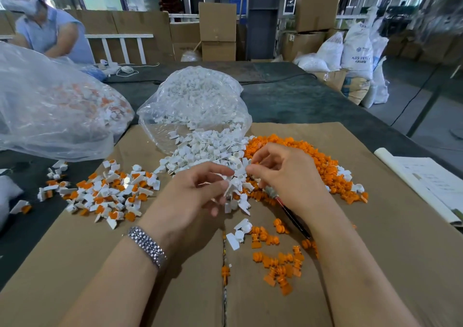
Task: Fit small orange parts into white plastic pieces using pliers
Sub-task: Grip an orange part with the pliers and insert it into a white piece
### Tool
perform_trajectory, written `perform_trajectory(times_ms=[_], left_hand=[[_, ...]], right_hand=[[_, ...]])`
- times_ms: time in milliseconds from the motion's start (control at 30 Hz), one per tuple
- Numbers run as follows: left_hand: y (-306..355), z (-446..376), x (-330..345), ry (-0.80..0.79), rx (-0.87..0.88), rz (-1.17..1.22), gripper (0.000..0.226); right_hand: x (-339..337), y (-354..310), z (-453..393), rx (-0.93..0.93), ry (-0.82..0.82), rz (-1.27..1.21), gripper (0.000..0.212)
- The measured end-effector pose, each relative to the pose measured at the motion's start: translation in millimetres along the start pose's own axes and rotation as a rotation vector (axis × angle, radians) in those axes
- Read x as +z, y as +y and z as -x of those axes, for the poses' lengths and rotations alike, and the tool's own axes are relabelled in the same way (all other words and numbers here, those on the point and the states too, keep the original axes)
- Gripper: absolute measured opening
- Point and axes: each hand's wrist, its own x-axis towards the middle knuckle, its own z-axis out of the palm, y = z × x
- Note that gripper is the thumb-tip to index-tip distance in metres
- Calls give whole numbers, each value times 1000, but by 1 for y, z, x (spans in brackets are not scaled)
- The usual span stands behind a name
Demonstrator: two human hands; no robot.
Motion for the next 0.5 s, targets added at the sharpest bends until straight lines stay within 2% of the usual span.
perform_trajectory(times_ms=[67, 167, 333, 500], left_hand=[[0, -3, 0, -4, -125, 403, 18], [-1, -7, -2, -18, -231, 685, 21], [-3, -10, -6, -74, -238, 800, 22], [-2, -9, -3, -78, -203, 805, 23]], right_hand=[[0, -1, 1, 11, -21, -138, 4], [1, -5, 3, 23, -93, -315, 14], [2, -14, 8, -9, -125, -418, 5], [6, -18, 11, -63, -130, -326, 5]])
